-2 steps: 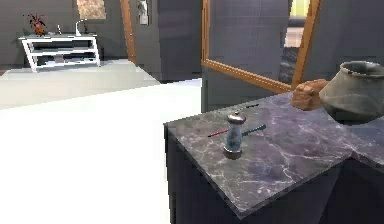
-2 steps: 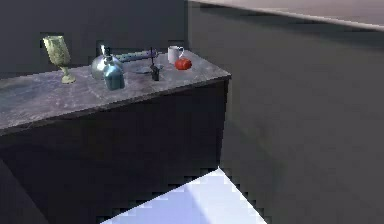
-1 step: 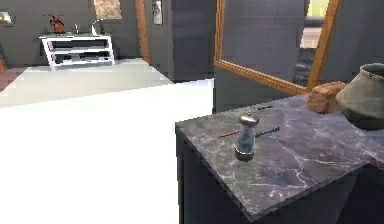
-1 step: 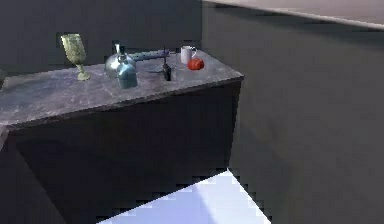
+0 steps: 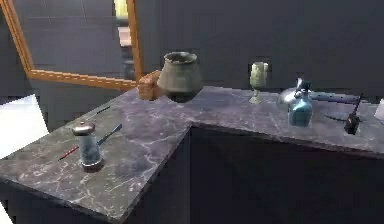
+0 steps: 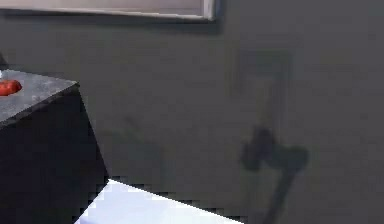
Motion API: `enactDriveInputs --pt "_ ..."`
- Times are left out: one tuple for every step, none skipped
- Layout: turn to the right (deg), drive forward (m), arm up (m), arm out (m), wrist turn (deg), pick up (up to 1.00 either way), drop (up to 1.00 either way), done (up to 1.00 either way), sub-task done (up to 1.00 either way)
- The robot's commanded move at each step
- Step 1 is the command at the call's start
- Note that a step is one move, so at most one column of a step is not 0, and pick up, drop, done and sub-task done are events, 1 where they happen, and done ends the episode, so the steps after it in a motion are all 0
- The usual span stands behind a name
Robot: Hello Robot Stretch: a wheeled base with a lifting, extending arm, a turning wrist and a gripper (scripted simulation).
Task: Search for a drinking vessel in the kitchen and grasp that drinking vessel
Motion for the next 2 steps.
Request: enactDriveInputs --pt "33.0 0.00 0.00 0.00 0.0 0.00 0.00 0.00 0.00" --pt "0.0 0.70 0.00 0.00 0.0 0.00 0.00 0.00 0.00"
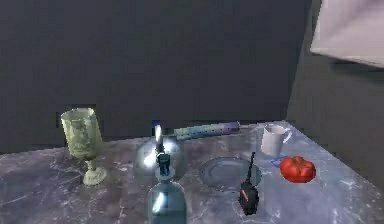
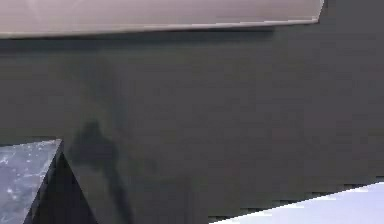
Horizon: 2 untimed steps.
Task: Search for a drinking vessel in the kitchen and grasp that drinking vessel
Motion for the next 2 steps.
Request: enactDriveInputs --pt "-45.0 0.00 0.00 0.00 0.0 0.00 0.00 0.00 0.00" --pt "-18.0 0.00 0.00 0.00 0.0 0.00 0.00 0.00 0.00"
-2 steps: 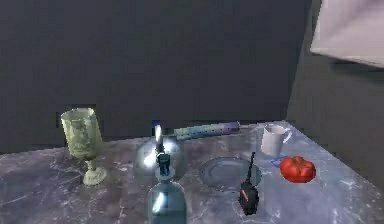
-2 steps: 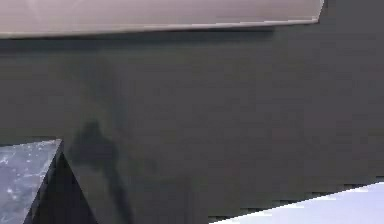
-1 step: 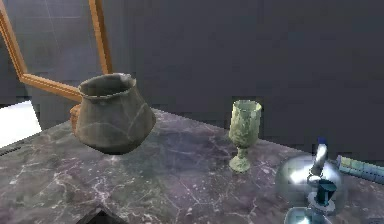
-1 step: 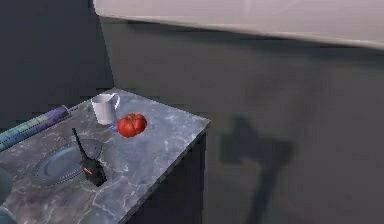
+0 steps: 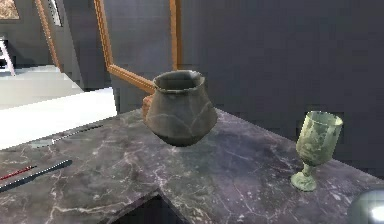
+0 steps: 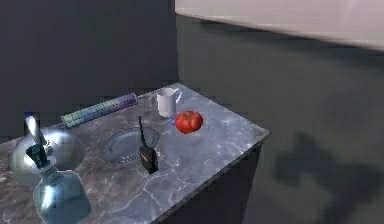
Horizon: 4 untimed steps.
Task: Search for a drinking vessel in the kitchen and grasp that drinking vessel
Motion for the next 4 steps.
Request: enactDriveInputs --pt "0.0 0.00 0.50 0.00 0.0 0.00 0.00 0.00 0.00" --pt "0.0 0.00 0.38 0.00 0.0 0.00 0.00 0.00 0.00" --pt "0.0 0.00 0.00 0.44 0.0 0.00 0.00 0.00 0.00" --pt "0.0 0.00 0.00 0.00 45.0 0.00 0.00 0.00 0.00"
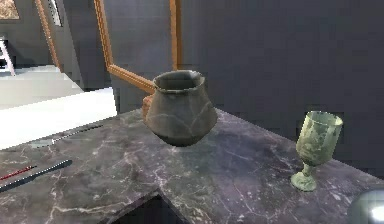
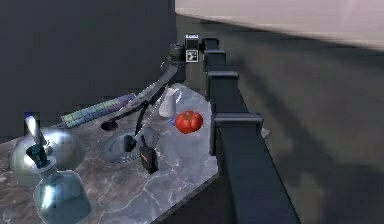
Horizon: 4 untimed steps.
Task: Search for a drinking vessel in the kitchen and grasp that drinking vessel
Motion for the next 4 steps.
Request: enactDriveInputs --pt "0.0 0.00 0.00 0.00 45.0 0.00 0.00 0.00 0.00" --pt "0.0 0.00 0.00 0.00 45.0 0.00 0.00 0.00 0.00" --pt "0.0 0.00 0.00 0.00 21.0 0.00 0.00 0.00 0.00" --pt "0.0 0.00 -0.16 0.00 0.0 0.00 0.00 0.00 0.00"
